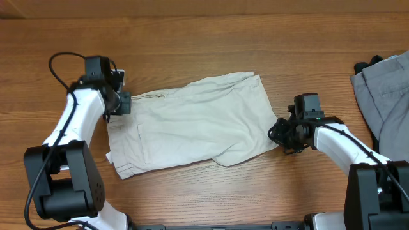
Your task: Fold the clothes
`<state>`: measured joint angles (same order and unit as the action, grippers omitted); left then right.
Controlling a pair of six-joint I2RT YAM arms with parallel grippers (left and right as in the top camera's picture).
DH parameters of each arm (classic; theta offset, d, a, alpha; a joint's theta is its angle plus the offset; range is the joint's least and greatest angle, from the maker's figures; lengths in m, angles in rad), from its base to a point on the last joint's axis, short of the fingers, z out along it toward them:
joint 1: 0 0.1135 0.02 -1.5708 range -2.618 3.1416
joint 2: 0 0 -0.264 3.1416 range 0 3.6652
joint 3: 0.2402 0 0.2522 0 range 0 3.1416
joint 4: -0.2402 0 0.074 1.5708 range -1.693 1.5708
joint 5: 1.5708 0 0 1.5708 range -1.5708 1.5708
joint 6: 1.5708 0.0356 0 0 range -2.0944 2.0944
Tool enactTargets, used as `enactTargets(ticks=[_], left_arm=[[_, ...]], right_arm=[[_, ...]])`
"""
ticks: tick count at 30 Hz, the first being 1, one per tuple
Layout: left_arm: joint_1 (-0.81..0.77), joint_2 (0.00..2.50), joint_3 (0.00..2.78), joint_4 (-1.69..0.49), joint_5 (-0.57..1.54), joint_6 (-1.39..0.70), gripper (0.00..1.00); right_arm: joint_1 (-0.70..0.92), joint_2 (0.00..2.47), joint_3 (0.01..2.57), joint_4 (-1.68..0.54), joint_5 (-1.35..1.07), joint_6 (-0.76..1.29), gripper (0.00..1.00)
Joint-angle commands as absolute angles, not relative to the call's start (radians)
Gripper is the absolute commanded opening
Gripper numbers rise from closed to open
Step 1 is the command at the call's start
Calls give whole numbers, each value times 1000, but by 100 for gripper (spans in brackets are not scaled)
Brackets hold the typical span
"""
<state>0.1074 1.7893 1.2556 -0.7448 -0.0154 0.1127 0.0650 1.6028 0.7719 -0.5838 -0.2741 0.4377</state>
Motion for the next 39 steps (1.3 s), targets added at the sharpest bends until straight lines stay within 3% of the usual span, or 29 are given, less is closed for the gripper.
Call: enactTargets(ticks=[1,5,8,10,11,14,18,25,30,39], left_arm=[[116,1797,1417,-831,-55,85,16],[146,1797,1578,-998,-62,-40,32],[179,1797,1635,-1108,-6,-111,61],[203,1797,1636,-1176,61,-151,73],[223,1798,1625,-1220,104,-171,75],[281,1798,1578,-1272,154,-222,78],[403,1798,1477,-1293,265,-224,72],[611,1798,1163,-1083,537,-84,75],[631,1798,997,-867,663,-44,92],[614,1798,836,-666,671,-21,91]], right_arm=[[49,1596,834,-640,-281,388,4],[55,1522,923,-744,-298,339,9],[73,1485,947,-765,-363,281,28],[85,1476,947,-764,-406,252,49],[92,1477,947,-765,-430,227,55],[99,1477,947,-764,-477,170,61],[99,1476,947,-769,-523,150,62],[99,1472,947,-772,-633,102,69],[99,1451,947,-785,-646,96,73],[99,1442,947,-787,-646,96,74]])
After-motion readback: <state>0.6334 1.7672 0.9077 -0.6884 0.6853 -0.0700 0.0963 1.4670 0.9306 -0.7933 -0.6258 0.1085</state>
